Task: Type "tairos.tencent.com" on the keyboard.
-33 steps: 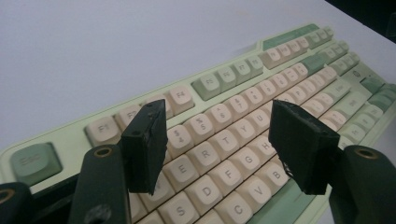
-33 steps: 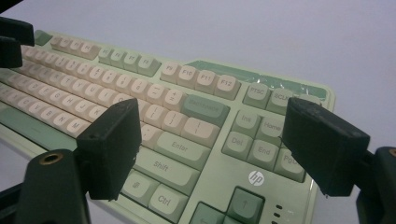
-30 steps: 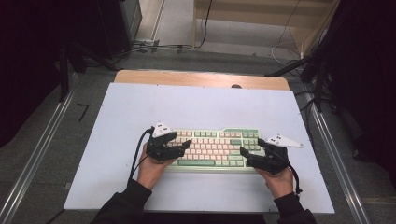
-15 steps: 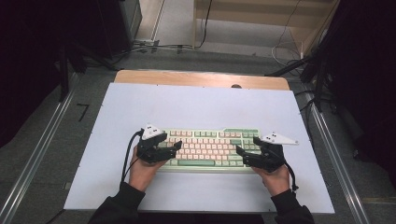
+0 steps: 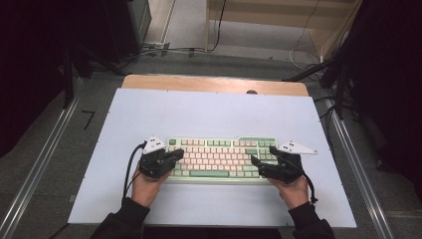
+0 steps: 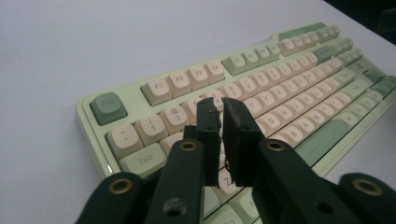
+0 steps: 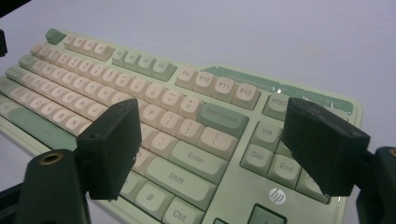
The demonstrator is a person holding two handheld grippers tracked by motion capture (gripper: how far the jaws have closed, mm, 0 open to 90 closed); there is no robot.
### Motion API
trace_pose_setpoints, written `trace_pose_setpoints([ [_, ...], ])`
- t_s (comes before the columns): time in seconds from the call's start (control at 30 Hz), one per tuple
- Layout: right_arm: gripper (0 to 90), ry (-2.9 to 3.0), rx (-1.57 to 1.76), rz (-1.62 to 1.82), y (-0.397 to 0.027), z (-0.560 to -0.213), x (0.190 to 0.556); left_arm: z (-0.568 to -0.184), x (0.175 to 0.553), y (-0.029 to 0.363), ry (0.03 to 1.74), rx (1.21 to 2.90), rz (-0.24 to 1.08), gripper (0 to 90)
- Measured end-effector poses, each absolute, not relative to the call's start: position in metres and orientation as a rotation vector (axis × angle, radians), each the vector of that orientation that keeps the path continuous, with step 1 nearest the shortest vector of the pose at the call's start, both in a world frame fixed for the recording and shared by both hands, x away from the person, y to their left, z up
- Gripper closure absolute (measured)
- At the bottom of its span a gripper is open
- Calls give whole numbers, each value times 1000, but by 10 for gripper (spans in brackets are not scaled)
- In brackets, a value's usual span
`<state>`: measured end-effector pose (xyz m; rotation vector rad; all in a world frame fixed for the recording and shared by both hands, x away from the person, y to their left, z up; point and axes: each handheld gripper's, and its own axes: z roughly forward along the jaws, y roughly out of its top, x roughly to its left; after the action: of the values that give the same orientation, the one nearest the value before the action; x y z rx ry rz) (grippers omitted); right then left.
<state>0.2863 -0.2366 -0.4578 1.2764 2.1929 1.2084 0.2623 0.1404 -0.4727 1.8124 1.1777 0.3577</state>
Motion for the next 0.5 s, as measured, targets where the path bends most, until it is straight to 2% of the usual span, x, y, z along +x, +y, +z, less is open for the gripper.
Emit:
trace_pose_setpoints([
  [0.5, 182, 2194, 1274, 1208, -237, -458, 286, -486, 268, 136, 1229, 1873, 342, 900],
])
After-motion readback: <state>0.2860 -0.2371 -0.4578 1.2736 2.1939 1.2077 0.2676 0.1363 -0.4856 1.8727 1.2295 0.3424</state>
